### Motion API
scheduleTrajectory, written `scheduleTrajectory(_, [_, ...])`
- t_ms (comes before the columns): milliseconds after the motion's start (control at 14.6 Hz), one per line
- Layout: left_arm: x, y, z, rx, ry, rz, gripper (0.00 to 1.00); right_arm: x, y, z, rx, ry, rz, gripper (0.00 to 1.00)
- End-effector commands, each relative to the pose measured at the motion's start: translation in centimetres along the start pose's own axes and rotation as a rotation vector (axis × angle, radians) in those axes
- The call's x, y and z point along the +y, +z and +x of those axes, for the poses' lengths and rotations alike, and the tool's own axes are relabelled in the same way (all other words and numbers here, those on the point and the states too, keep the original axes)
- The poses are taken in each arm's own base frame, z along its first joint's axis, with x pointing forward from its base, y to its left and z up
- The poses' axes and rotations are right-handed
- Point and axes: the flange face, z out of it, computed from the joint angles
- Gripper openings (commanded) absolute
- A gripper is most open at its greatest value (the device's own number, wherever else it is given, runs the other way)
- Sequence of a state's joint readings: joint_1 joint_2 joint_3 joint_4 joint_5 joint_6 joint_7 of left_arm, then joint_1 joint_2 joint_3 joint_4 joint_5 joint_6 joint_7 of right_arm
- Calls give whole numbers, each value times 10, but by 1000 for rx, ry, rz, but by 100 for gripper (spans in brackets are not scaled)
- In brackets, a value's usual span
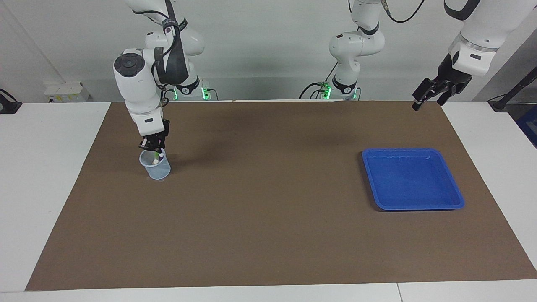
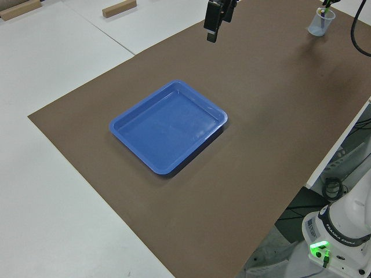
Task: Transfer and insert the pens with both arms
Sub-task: 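Carry the green pen to the white cup with the right gripper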
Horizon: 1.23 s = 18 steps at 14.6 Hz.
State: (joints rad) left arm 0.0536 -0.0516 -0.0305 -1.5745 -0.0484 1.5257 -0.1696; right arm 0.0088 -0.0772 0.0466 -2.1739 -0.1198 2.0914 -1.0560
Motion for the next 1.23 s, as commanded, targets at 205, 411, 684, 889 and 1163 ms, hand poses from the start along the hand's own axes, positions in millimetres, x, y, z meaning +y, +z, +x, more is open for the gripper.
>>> scheduleTrajectory(205, [13, -5, 12, 6, 120, 113, 100, -1, 16, -29, 2, 14, -10, 27])
scheduleTrajectory(411, [7, -6, 11, 6, 167, 114, 100, -1, 15, -28, 3, 21, -10, 66])
scheduleTrajectory(684, [6, 1, 8, 4, 168, 86, 100, 3, -2, -17, 61, 106, 32, 77])
scheduleTrajectory(889, [10, 6, 5, -5, 180, 80, 100, -4, -20, 1, 60, 233, 82, 96])
scheduleTrajectory(1163, [14, 15, 5, -8, 188, 81, 100, -15, -57, 36, 70, 429, 132, 100])
